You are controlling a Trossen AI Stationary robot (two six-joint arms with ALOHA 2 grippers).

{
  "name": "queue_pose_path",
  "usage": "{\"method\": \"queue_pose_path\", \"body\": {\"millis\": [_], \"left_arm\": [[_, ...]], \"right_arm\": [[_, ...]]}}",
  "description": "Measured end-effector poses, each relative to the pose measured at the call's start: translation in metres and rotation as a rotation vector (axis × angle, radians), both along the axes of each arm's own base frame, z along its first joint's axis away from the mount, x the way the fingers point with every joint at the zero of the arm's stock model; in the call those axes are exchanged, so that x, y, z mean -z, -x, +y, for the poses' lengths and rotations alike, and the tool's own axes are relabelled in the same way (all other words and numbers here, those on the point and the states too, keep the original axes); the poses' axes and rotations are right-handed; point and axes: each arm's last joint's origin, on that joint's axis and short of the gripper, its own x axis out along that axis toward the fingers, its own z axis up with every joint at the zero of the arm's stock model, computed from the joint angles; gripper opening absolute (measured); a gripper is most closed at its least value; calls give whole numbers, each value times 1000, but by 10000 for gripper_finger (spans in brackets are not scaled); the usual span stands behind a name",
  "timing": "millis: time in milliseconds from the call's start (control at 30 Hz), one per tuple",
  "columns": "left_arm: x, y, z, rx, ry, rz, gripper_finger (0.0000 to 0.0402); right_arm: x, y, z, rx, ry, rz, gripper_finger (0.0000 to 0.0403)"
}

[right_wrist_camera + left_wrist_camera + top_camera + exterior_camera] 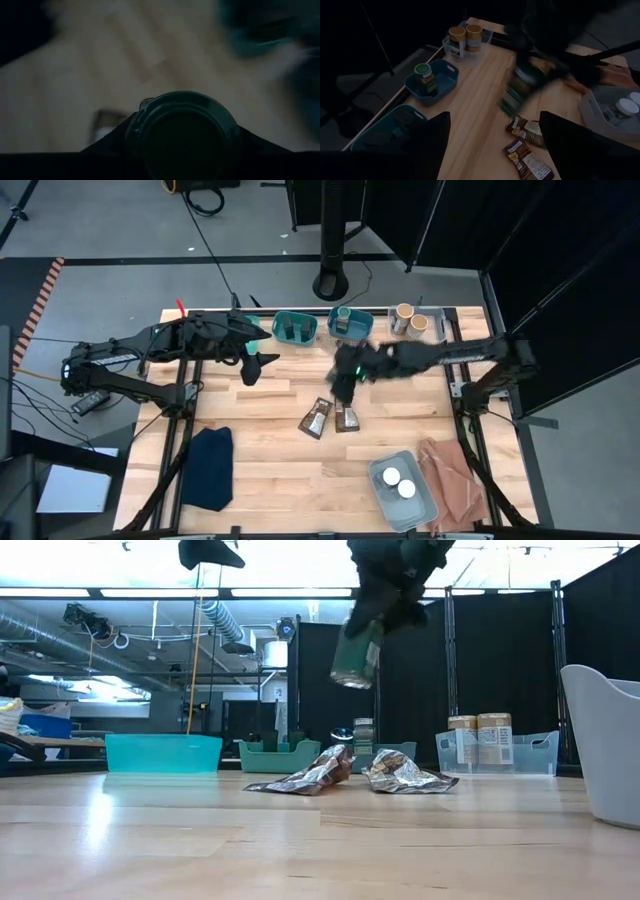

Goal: Sort spices by type
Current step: Put the green seasoning bottle into the blue bin

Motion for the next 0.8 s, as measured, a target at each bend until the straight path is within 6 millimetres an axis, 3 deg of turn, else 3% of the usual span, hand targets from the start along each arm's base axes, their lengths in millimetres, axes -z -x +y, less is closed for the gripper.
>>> {"method": "queue_pose_path", "body": {"millis": [167,333,567,800], "left_arm": [[-1,0,0,0,-1,-11,310],[-3,-2,0,-7,-6,-34,310],[-5,-2,2,-53,-5,-66,310],[-6,-2,3,-114,-10,-83,310]], "right_arm": [[-24,27,-50,217,95,-21,198],[-23,40,-92,339,141,20,198],[12,33,-137,516,75,99,198],[48,22,-163,626,10,129,198]]}}
